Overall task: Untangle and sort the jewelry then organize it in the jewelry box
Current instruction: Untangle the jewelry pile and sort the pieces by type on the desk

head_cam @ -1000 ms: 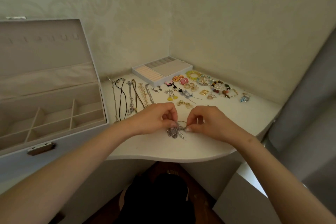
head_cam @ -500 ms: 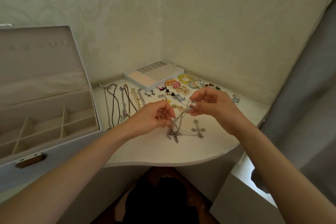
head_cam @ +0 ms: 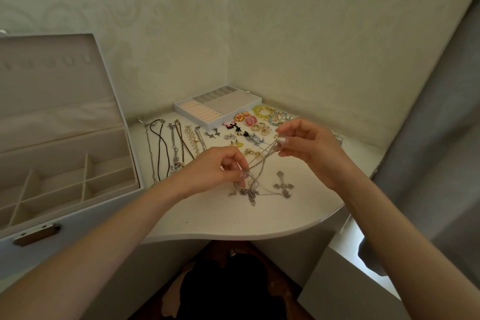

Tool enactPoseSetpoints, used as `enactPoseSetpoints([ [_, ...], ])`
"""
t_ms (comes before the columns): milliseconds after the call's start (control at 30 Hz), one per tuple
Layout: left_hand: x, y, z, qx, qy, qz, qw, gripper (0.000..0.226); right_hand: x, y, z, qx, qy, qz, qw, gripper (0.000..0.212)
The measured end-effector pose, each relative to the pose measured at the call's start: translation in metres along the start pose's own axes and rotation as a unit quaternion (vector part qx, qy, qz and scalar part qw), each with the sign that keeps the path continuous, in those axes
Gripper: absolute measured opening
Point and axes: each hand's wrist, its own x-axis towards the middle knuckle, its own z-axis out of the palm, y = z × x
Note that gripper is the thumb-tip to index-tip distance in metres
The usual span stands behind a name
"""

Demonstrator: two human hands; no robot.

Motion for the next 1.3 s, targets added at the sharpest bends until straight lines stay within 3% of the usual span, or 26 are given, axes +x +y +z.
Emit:
enactPoseSetpoints([
  [300, -0.004, -0.001, -0.002, -0.076, 0.022, -0.026, 0.997, 0.011, 0.006, -0.002, -0.001, 0.112, 0.015, 0.005, 0.994, 0.019],
  [533, -0.013, 0.003, -0.005, -0.072, 0.008, -0.007, 0.997, 0.027, 0.008, 0.008, 0.012, -0.048, 0.000, 0.002, 0.999, 0.019],
  [733, -0.013, 0.010, -0.003, -0.076, 0.053, 0.029, 0.995, 0.024, 0.005, 0.020, 0.027, -0.135, -0.038, 0.027, 0.990, 0.019],
  [900, -0.016, 0.012, -0.004, -0.093, 0.041, 0.034, 0.994, 0.022, 0.008, 0.014, 0.027, -0.117, -0.019, 0.014, 0.993, 0.015],
  [1000, -0.019, 0.007, -0.005, -0.067, -0.002, 0.028, 0.997, 0.012, 0.011, 0.004, 0.026, -0.067, -0.011, -0.006, 0.998, 0.013],
  [1100, -0.021, 0.005, -0.005, -0.046, -0.040, 0.043, 0.997, 0.017, 0.013, -0.003, 0.027, -0.047, -0.017, -0.018, 0.999, 0.013],
  [1167, -0.022, 0.006, -0.004, -0.036, -0.005, 0.043, 0.998, 0.019, 0.014, -0.006, 0.028, -0.046, -0.029, -0.021, 0.998, 0.015],
  [1300, -0.013, 0.011, -0.002, 0.023, 0.158, 0.084, 0.984, 0.008, 0.015, -0.011, 0.031, -0.051, -0.060, -0.024, 0.997, 0.017],
])
